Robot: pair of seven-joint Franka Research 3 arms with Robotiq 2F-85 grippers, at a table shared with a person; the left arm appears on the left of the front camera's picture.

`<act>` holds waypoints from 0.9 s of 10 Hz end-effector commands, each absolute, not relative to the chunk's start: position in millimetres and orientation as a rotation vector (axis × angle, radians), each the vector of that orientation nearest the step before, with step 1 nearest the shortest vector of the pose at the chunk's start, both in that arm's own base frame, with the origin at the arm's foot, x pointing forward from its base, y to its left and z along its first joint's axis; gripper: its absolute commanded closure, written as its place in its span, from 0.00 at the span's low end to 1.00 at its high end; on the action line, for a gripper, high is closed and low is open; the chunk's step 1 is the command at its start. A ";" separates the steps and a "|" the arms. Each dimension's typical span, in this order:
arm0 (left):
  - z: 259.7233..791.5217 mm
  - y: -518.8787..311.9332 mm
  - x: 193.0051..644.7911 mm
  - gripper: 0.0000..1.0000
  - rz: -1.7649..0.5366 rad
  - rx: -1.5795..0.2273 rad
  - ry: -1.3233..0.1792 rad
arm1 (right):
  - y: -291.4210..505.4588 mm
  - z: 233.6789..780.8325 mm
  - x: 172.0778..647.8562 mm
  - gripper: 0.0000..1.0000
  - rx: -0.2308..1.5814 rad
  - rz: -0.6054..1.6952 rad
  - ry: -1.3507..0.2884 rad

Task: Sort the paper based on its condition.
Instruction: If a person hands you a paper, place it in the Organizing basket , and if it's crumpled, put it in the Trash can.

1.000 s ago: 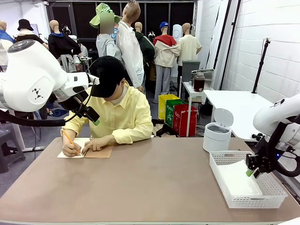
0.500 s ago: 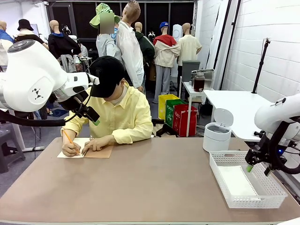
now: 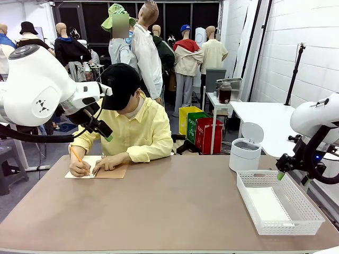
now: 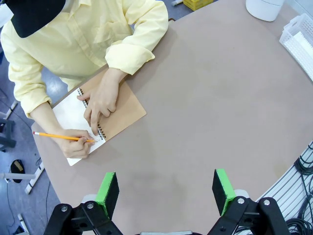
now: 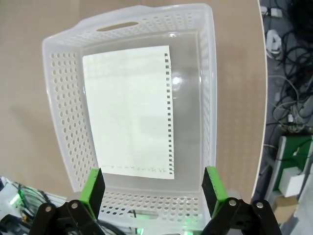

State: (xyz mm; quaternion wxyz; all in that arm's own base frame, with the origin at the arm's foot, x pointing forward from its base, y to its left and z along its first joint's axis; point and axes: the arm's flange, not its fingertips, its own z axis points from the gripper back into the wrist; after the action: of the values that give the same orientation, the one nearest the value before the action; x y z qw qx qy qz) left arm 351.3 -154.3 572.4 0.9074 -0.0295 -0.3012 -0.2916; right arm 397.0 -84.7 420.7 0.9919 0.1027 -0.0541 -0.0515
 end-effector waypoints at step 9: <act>572.8 -153.5 351.4 0.00 -0.602 -0.061 -0.623 | -74.8 446.7 406.6 0.00 0.227 -0.059 -0.181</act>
State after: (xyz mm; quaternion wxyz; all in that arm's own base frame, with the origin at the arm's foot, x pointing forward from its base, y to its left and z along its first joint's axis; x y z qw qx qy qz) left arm 351.3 -154.3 572.4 0.9074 -0.0295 -0.3012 -0.2916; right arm 401.8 -81.0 433.9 0.9912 0.1040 -0.0691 -0.0437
